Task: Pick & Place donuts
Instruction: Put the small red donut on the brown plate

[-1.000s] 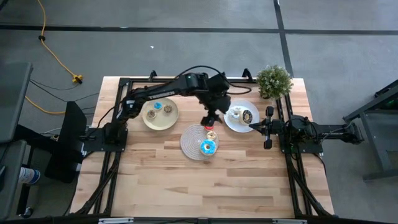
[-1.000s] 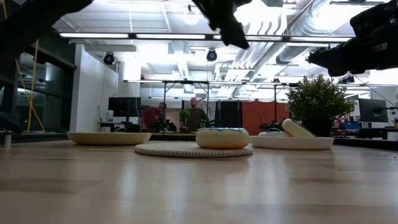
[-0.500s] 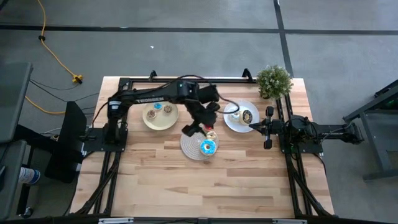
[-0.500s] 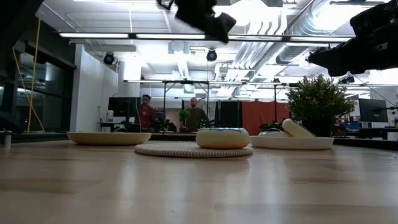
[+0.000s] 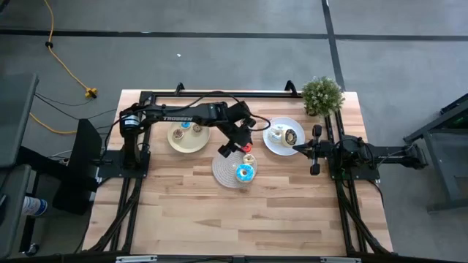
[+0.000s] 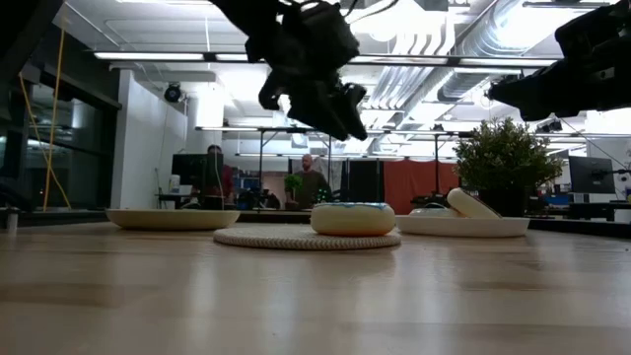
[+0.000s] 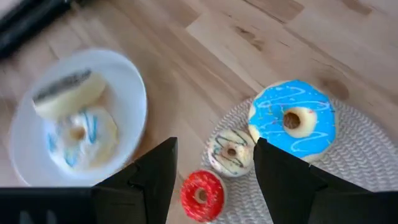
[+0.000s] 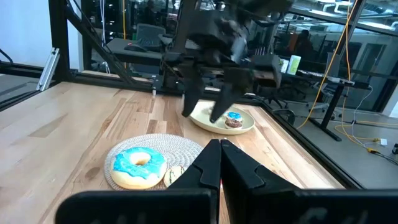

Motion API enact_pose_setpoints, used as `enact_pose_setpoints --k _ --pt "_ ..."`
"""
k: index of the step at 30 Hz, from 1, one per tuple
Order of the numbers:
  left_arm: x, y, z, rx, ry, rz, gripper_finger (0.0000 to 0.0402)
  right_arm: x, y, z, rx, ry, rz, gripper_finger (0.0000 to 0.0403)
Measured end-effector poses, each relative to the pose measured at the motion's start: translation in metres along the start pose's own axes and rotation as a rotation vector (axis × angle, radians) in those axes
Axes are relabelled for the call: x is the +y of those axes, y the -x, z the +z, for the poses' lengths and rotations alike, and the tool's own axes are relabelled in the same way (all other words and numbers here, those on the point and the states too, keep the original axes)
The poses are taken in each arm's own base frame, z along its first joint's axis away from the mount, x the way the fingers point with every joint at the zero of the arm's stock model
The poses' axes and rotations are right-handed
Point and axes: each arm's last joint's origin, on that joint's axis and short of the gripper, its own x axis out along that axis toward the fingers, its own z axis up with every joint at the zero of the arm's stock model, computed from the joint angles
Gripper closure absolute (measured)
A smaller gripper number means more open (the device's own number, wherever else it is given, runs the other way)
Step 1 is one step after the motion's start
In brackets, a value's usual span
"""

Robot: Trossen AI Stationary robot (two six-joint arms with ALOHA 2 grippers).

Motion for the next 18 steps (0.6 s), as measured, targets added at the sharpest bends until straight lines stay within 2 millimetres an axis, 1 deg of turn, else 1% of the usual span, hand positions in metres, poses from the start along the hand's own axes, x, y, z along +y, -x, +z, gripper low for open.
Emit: enact_pose_setpoints --k 2,6,11,18 --pt "0.003 0.001 -0.004 0.000 0.112 0.014 0.0199 0.000 0.000 0.000 0.000 0.000 0.000 0.0402" --pt "0.006 0.003 -0.011 0.065 0.450 0.079 0.0199 0.000 0.000 0.000 0.000 0.000 0.000 0.0402" --pt "0.008 0.004 -0.016 0.115 0.795 0.167 0.0199 0.000 0.000 0.000 0.000 0.000 0.000 0.0402" --pt "0.008 -0.005 -0.023 0.129 1.263 0.235 0.0199 0.000 0.000 0.000 0.000 0.000 0.000 0.0402"
